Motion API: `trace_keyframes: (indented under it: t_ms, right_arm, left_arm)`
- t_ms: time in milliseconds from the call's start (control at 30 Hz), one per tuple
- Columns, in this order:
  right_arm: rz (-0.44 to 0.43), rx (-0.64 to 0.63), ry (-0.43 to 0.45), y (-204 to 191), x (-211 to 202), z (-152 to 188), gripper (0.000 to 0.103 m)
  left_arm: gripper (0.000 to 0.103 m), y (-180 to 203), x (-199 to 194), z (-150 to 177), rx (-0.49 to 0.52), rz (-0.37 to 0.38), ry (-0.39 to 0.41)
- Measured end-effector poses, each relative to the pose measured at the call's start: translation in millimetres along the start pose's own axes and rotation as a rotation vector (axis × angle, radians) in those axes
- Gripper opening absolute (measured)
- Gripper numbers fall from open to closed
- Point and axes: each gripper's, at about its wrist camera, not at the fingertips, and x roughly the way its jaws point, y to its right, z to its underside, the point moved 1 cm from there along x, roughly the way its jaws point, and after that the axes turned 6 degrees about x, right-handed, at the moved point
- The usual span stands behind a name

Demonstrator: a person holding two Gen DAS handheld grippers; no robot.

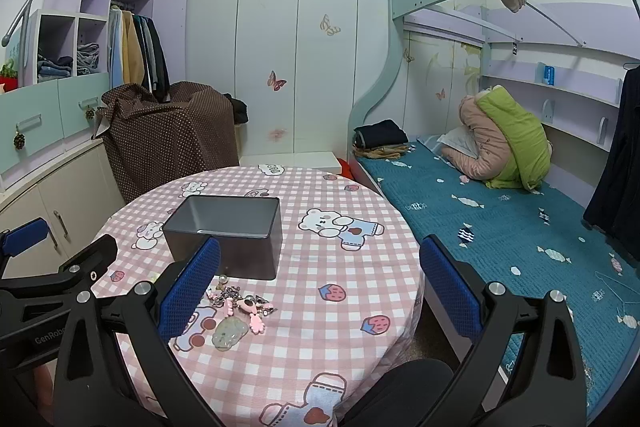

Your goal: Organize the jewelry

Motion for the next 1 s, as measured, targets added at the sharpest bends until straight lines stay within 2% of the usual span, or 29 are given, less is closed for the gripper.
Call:
trace_keyframes:
  t_ms: [1000]
  right_arm:
    - [-0.001, 0.003, -0.013, -1.3, 4.6, 3.5, 0.096]
  left_arm:
    - [0.098, -0.2, 1.5, 1.3, -0.002, 0.001, -0.005]
